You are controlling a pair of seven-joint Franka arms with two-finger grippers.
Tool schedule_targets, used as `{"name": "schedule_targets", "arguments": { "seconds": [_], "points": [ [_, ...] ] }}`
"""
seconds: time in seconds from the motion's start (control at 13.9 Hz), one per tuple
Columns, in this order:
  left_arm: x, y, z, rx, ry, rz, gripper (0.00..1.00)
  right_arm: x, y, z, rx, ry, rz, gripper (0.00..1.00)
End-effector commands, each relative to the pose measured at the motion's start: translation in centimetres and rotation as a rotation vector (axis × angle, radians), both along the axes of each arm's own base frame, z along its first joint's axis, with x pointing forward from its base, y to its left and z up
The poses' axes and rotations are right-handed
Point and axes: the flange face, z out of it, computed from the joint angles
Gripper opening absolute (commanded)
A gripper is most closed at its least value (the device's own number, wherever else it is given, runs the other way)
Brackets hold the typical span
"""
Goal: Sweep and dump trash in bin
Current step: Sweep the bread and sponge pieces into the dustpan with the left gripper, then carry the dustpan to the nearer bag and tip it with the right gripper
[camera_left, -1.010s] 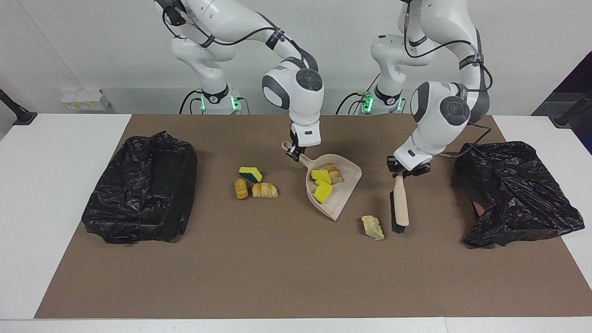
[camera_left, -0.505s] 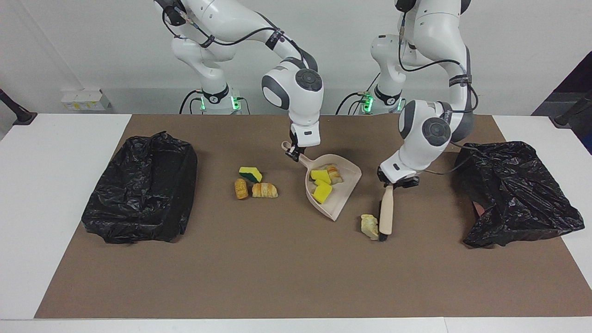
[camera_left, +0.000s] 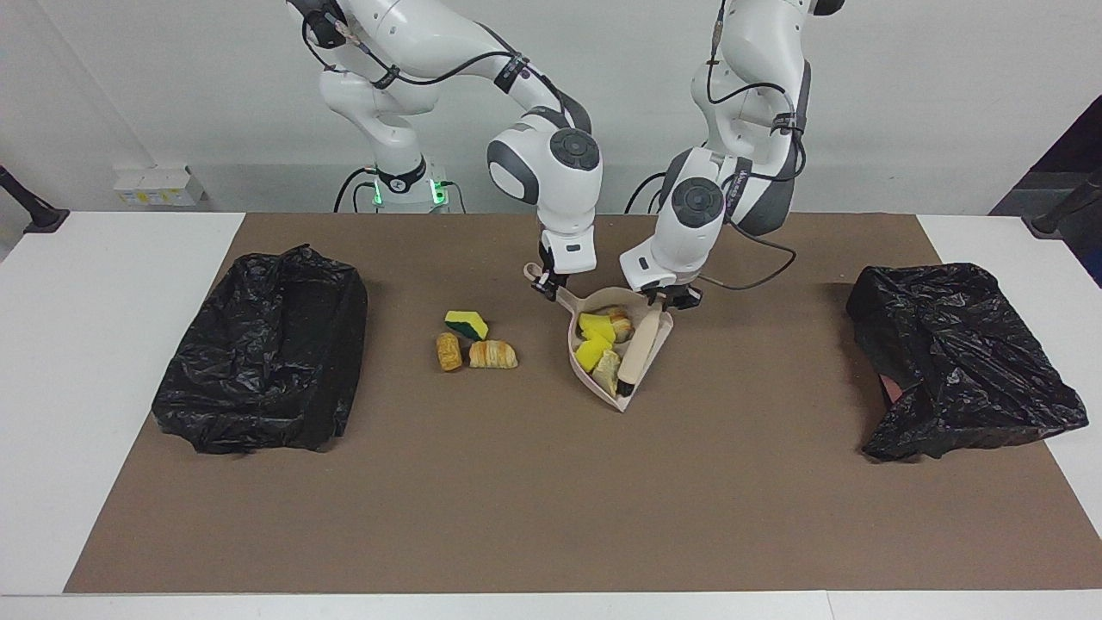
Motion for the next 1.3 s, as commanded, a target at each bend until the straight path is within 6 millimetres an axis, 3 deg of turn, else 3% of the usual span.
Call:
{"name": "schedule_targets", "arguments": {
  "seconds": [0.0,0.29,0.51,0.79,1.01,1.08,1.23],
  "points": [
    [0.5,2.2,-0.1,0.009,-0.010,0.033,0.00,-0.4,-0.5,0.2,0.001,-0.002,-0.033,0.00],
    [4.5,8.1,-0.2,0.003,-0.027,0.150,0.00,-0.4,-0.6,0.1,-0.001,0.002,-0.023,0.00],
    [6.2,12.8,0.0,-0.002,-0.038,0.230,0.00,0.0,-0.8,0.9,0.000,-0.011,-0.030,0.00],
    [7.1,15.9,-0.1,-0.001,-0.051,0.305,0.00,0.7,-3.3,6.5,-0.025,-0.114,-0.051,0.00],
    [7.0,15.5,-0.1,0.015,-0.053,0.384,0.00,1.7,-7.5,11.1,-0.065,-0.135,-0.081,0.00],
    [6.7,15.1,-0.2,0.022,-0.054,0.414,0.00,2.3,-10.1,12.7,-0.062,-0.123,-0.097,0.00],
    [6.5,14.5,0.3,0.028,-0.064,0.467,0.00,4.0,-18.0,16.0,-0.005,-0.079,-0.089,0.00]
  ]
}}
